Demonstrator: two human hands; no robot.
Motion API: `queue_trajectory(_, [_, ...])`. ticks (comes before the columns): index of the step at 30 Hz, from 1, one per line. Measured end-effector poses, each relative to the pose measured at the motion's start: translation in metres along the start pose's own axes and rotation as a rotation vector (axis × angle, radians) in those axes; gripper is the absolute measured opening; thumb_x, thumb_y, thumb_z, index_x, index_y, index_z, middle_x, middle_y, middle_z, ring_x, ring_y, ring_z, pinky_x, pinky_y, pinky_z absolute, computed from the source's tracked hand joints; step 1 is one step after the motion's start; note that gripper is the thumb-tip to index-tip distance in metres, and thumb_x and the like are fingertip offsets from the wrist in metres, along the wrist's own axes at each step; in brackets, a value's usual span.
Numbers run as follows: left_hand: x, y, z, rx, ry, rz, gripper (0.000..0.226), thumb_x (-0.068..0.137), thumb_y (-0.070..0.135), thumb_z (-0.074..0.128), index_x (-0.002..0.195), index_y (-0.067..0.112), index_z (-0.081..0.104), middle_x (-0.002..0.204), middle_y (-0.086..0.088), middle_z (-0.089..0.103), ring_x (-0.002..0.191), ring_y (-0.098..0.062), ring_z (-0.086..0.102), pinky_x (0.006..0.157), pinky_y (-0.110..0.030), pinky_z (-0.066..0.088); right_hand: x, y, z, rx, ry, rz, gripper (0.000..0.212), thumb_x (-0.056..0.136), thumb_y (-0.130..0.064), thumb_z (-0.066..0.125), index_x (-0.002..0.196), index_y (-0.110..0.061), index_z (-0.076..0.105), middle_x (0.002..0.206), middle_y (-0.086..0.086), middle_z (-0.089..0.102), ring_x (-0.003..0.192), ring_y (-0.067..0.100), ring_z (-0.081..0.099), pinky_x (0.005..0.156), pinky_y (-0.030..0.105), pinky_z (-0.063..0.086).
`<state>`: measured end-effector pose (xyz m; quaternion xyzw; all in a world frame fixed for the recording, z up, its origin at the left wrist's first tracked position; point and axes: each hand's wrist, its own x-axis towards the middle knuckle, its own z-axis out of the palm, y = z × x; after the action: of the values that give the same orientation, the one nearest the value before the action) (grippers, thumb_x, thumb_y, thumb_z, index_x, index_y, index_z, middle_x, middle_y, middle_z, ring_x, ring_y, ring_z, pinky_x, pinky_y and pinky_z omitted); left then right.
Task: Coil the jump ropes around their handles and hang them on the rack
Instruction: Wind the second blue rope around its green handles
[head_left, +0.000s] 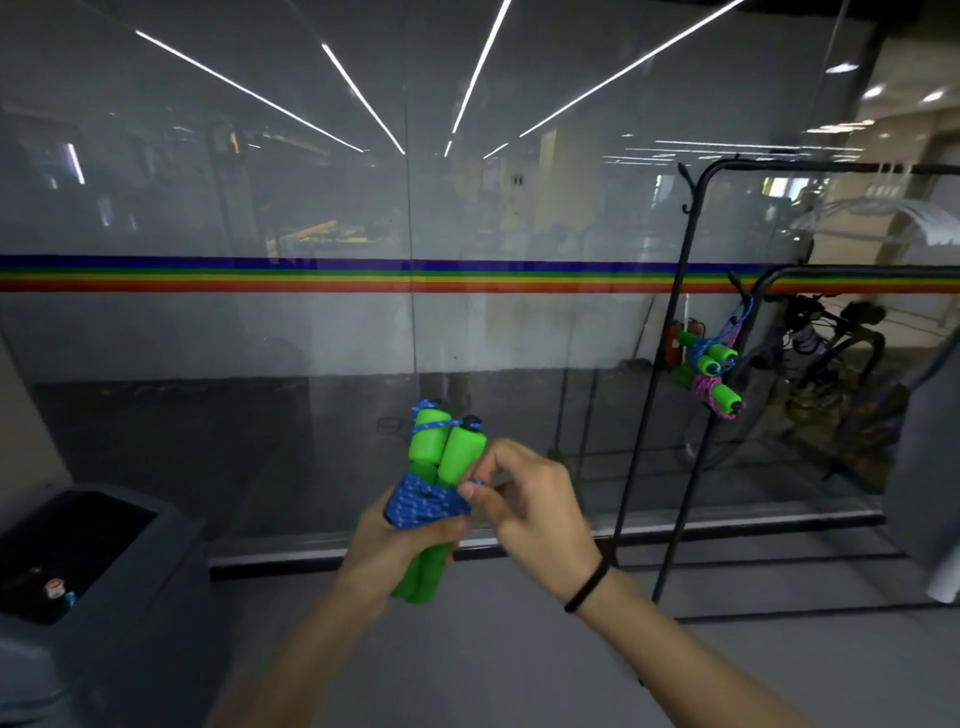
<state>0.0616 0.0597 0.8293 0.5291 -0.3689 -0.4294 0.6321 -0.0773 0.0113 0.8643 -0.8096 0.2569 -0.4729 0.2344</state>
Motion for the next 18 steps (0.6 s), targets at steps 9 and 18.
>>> queue_trajectory(9, [0.027,-0.011,-0.037,-0.117,-0.055,-0.183,0.052,0.048,0.016,0.089,0.089,-0.002,0.065,0.06,-0.015,0.064,0.046,-0.022,0.058,0.047,-0.026,0.05,0.007,-0.001,0.008,-0.016,0.036,0.09,0.016,0.079,-0.015,0.067,0.069,-0.008,0.057,0.072,0.008,0.064,0.069,0.016,0.058,0.059,0.022,0.046])
queue_trajectory(18, [0.062,-0.014,0.013,0.047,-0.273,-0.248,0.046,0.064,0.015,0.084,0.103,0.009,0.059,0.088,-0.008,0.068,0.065,-0.012,0.068,0.062,-0.027,0.055,0.039,0.04,-0.001,0.004,0.069,0.364,0.017,0.08,-0.024,0.068,0.068,-0.014,0.061,0.07,0.008,0.069,0.068,0.016,0.065,0.07,0.032,0.054])
